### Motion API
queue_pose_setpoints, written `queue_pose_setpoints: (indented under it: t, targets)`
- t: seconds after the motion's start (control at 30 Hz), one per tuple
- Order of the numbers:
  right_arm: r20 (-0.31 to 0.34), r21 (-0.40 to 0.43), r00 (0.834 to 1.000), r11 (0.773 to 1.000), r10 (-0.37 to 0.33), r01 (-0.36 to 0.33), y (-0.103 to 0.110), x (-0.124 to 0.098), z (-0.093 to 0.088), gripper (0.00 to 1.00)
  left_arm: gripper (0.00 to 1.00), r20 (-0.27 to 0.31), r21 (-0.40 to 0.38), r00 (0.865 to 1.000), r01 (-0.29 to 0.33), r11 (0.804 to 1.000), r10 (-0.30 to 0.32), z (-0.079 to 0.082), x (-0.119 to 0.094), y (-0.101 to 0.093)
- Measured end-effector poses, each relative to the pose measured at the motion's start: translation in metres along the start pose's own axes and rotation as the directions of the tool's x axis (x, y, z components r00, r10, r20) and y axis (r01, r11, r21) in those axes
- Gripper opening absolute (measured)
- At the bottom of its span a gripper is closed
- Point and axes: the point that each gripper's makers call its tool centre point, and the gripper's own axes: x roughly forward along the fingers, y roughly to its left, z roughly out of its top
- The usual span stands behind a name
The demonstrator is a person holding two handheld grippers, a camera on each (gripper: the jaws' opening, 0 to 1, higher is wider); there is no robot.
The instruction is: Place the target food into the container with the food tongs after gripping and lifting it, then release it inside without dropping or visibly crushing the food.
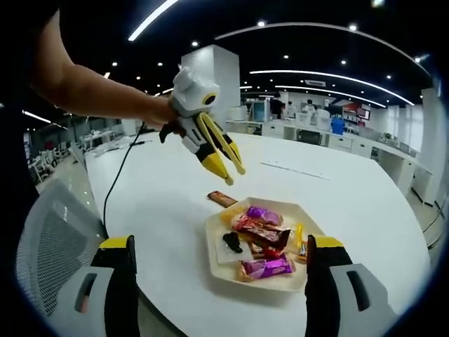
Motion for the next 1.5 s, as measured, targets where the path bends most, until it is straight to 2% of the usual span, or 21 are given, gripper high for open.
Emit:
queue_pose_setpoints:
  t: [0.17,0.57,0.87,1.1,1.2,1.27,1.5]
  targets:
    - [-0.022,-0.006,1.0,1.0,-0.002,0.001,-0.001,0.001,-0.004,0.99,0.26,-0.027,-0.017,1.0,0.009,1.0,-0.009,-0.017,0.0,0.003]
    - [-0.025,0.007,1.0,1.0,0.005,-0.005,0.0,0.002,-0.005,0.99,0.27,-0.075,-0.038,0.997,-0.013,0.999,0.01,-0.06,0.005,0.016]
    - [-0.029,0.014,1.0,1.0,0.007,-0.006,0.0,0.002,-0.006,0.99,0.27,-0.098,-0.105,0.995,-0.028,0.994,0.018,-0.086,0.016,0.019]
    - [-0.027,0.019,1.0,1.0,0.007,-0.006,0.0,0.002,-0.005,0.99,0.27,-0.115,-0.142,0.993,-0.03,0.989,0.013,-0.098,0.019,0.02]
    - [-0.035,0.01,0.999,1.0,0.002,-0.002,-0.001,0.002,-0.007,0.99,0.26,-0.115,-0.166,0.993,-0.022,0.986,0.002,-0.098,0.018,0.016]
    - [-0.034,0.015,0.999,1.0,0.001,0.0,-0.001,0.002,-0.006,0.99,0.26,-0.112,-0.209,0.994,-0.008,0.978,-0.016,-0.099,0.018,0.012]
    - [-0.037,0.013,0.999,1.0,0.007,-0.006,0.0,0.002,-0.007,0.99,0.26,-0.128,-0.174,0.992,-0.024,0.984,0.001,-0.099,0.021,0.013]
